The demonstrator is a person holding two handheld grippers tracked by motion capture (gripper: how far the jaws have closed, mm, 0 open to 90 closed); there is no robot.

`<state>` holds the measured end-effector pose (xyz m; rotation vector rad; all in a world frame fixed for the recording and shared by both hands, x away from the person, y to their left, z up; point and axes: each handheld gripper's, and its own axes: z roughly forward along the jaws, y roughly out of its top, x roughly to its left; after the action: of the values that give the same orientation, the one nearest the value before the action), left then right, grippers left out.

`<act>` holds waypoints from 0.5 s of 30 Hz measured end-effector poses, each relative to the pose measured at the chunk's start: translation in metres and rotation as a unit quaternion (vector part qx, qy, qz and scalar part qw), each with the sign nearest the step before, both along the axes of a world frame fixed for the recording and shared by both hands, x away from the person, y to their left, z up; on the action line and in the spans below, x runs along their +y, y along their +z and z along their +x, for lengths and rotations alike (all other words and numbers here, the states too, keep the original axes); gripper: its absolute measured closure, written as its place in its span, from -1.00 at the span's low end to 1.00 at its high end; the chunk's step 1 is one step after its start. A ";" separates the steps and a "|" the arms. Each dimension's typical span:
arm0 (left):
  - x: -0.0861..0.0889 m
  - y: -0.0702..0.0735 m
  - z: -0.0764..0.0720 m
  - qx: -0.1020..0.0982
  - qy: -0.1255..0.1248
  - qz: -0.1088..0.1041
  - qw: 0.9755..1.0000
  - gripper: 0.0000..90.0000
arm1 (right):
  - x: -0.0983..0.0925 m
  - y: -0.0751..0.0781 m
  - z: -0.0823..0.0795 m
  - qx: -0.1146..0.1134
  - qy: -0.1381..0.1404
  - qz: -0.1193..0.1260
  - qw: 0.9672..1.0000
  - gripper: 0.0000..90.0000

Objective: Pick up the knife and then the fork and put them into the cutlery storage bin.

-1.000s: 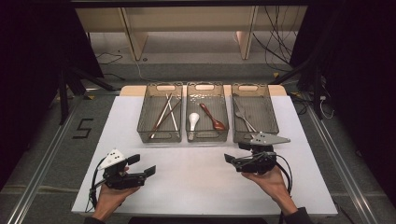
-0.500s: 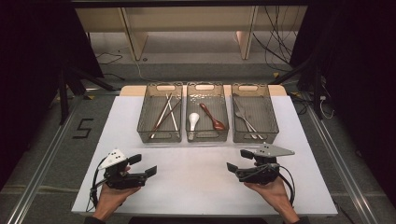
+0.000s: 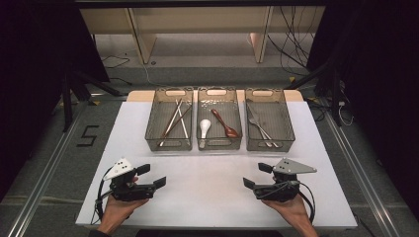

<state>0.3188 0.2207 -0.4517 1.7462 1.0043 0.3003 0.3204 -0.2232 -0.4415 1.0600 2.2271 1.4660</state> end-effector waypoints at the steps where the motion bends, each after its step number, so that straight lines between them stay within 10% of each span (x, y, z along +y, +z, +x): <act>1: 0.000 0.000 0.000 0.000 0.000 0.001 1.000 -0.65 | 0.000 0.000 -0.001 0.001 -0.001 0.001 1.000 -0.53; 15: 0.000 0.000 0.001 0.001 -0.002 0.003 1.000 -0.65 | -0.003 -0.001 -0.003 -0.011 -0.007 0.002 1.000 -0.53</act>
<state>0.3194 0.2205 -0.4522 1.7539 1.0009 0.2995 0.3176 -0.2265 -0.4425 1.0548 2.1981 1.4689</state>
